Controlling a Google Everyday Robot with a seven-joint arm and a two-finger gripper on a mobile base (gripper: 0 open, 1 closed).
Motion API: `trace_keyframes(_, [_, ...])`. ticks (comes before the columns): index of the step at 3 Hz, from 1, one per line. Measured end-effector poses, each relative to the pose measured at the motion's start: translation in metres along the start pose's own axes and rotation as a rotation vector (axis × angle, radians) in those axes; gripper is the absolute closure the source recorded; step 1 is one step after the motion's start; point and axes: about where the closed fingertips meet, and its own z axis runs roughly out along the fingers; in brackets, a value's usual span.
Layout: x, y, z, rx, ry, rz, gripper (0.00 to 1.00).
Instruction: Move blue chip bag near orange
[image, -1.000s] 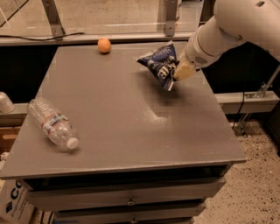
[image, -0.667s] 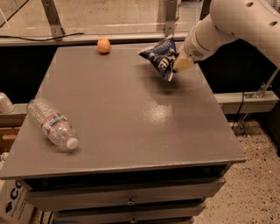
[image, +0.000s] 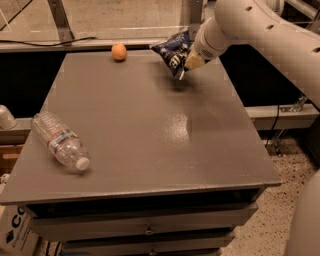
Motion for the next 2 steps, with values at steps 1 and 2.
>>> trace_keyframes(1, [-0.021,-0.005,0.027,0.014,0.000,-0.008,1.00])
trace_keyframes(2, [-0.037,-0.009,0.049,0.026,0.013,-0.017,1.00])
